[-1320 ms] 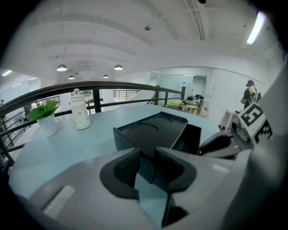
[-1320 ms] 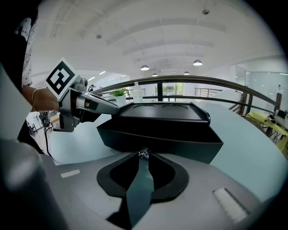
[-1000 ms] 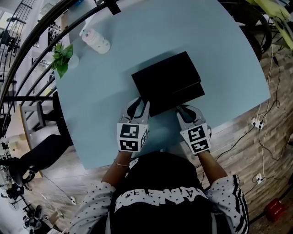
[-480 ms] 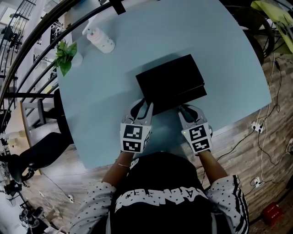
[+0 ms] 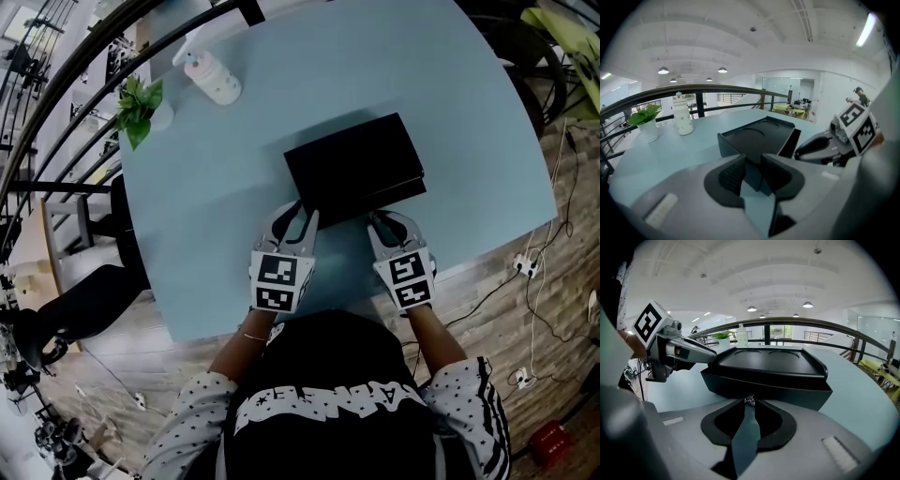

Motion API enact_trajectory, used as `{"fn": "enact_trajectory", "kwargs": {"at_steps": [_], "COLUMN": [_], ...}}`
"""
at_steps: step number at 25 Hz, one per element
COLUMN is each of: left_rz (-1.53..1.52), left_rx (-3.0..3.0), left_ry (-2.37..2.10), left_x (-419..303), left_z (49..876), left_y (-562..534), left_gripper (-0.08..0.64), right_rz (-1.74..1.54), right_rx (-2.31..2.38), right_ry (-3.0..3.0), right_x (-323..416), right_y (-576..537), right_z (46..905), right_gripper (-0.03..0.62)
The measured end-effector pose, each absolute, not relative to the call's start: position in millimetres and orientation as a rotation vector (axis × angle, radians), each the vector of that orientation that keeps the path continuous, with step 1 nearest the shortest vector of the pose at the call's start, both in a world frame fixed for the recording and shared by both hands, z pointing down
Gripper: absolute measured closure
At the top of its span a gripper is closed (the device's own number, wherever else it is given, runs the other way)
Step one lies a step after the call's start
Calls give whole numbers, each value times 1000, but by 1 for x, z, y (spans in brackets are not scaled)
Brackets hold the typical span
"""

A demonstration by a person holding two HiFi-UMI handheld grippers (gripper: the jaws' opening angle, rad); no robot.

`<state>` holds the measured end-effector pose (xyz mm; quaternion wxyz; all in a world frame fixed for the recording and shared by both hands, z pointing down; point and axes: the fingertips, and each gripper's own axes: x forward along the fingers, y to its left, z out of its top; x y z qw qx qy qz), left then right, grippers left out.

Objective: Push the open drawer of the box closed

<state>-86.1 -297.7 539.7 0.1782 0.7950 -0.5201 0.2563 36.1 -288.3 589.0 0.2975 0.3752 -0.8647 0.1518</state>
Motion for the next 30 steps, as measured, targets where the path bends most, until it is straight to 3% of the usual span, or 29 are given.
{"fn": "enact_trajectory", "kwargs": {"at_steps": [30], "left_rz": [733], "left_rx": [2241], "left_ry": [-1472], "left_x": [-87], "left_z": [540], "left_y": [-299], "left_gripper": [560], "right_rz": [408], "right_rx": [994], "right_ry": [-2299], "right_x": [27], "right_y": [-307], "right_z": [591], "right_gripper": [521]}}
